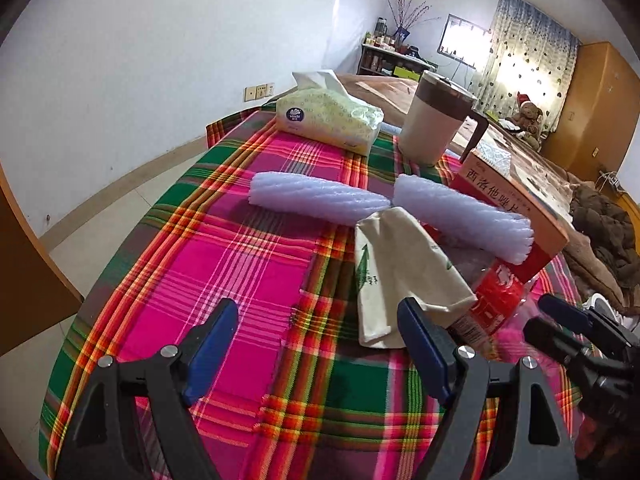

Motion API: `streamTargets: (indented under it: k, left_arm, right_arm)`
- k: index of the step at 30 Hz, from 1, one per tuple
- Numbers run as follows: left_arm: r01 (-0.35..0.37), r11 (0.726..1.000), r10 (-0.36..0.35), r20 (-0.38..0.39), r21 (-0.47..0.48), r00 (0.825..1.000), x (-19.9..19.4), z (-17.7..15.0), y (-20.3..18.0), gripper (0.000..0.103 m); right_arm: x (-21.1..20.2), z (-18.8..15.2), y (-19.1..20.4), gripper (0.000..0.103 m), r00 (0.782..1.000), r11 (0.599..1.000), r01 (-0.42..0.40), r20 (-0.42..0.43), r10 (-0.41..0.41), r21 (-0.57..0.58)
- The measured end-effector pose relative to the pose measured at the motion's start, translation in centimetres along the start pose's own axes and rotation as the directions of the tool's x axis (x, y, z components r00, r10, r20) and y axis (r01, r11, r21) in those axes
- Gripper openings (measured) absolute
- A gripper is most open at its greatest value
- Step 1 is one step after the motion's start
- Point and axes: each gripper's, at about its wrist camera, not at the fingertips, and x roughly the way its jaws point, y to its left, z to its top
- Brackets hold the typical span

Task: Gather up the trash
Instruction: 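Close the right gripper on the red-label cola bottle while the left gripper grasps the beige paper bag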

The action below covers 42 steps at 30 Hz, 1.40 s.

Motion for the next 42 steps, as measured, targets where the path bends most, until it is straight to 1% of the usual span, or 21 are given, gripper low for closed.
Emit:
streamTargets:
  k: [7,11,12,13,14,17,22,28,30,33,36,38,39,40,42]
  left_arm:
    - [0.029,0.999,-0.029,-0.014,-0.013,0.999,0.9,0.7,0.2,0.083]
    - [0.065,0.997,-0.066,-0.024,-0.042,0.998,1.6,1.4,0.1,0.083]
    - [0.084,0.995,-0.085,-0.023,-0.053,0.996,1.7,1.6,0.0,0.084]
    - [0.103,0.993,-0.104,-0.024,-0.058,0.994,1.9,1.8,-0.2,0.088]
    - [0.116,0.992,-0.118,-0.032,-0.059,0.993,2.1,1.9,-0.4,0.088]
    - [0.133,0.990,-0.135,-0.045,-0.050,0.990,2.7,2.1,-1.2,0.088]
    - [0.149,0.986,-0.154,-0.073,-0.073,0.985,3.9,2.1,-2.0,0.088]
    - [0.157,0.986,-0.162,-0.094,-0.057,0.982,5.0,2.5,-3.6,0.089]
    - [0.137,0.989,-0.143,-0.114,-0.063,0.983,5.7,2.5,-3.9,0.089]
    - [0.111,0.993,-0.116,-0.115,-0.046,0.987,6.1,2.3,-4.6,0.089]
    - [0.110,0.993,-0.113,-0.111,-0.037,0.987,6.1,2.3,-5.1,0.089]
    - [0.092,0.996,-0.093,-0.113,-0.016,0.989,6.3,2.1,-5.4,0.088]
    - [0.082,0.997,-0.083,-0.108,-0.012,0.991,6.2,2.0,-5.6,0.086]
    - [0.079,0.997,-0.079,-0.106,-0.006,0.991,6.2,1.9,-5.7,0.079]
    - [0.071,0.997,-0.072,-0.107,-0.004,0.992,6.1,1.8,-5.8,0.071]
  right_arm:
    - [1.2,-0.1,0.6,0.060,0.998,0.999,-0.044,-0.050,0.043,-0.029]
    - [1.0,-0.1,0.5,0.060,0.996,0.998,-0.052,-0.071,0.050,-0.031]
    - [0.9,-0.1,0.4,0.060,0.996,0.999,-0.049,-0.071,0.047,-0.022]
    - [0.8,-0.2,0.3,0.060,0.997,0.999,-0.044,-0.072,0.042,-0.022]
    - [0.6,-0.4,0.4,0.060,0.997,0.999,-0.033,-0.072,0.031,-0.032]
    - [-0.1,-0.7,0.2,0.060,0.998,0.999,0.004,-0.070,-0.007,-0.043]
    - [-1.0,-1.3,-1.2,0.060,0.997,0.999,0.033,-0.067,-0.034,-0.007]
    - [-2.3,-2.3,-2.2,0.060,0.994,0.996,0.090,-0.059,-0.090,-0.001]
    - [-2.7,-2.7,-2.9,0.060,0.994,0.995,0.099,-0.054,-0.097,0.025]
    - [-3.1,-3.0,-3.6,0.060,0.993,0.992,0.114,-0.047,-0.111,0.056]
    - [-3.3,-3.2,-4.2,0.060,0.992,0.990,0.122,-0.038,-0.120,0.077]
    - [-3.5,-3.4,-4.4,0.060,0.991,0.988,0.131,-0.029,-0.129,0.086]
    - [-3.5,-3.4,-4.5,0.060,0.991,0.987,0.135,-0.026,-0.133,0.088]
    - [-3.6,-3.5,-4.5,0.060,0.990,0.986,0.139,-0.023,-0.137,0.088]
    - [-3.8,-3.7,-4.5,0.060,0.990,0.986,0.144,-0.019,-0.143,0.089]
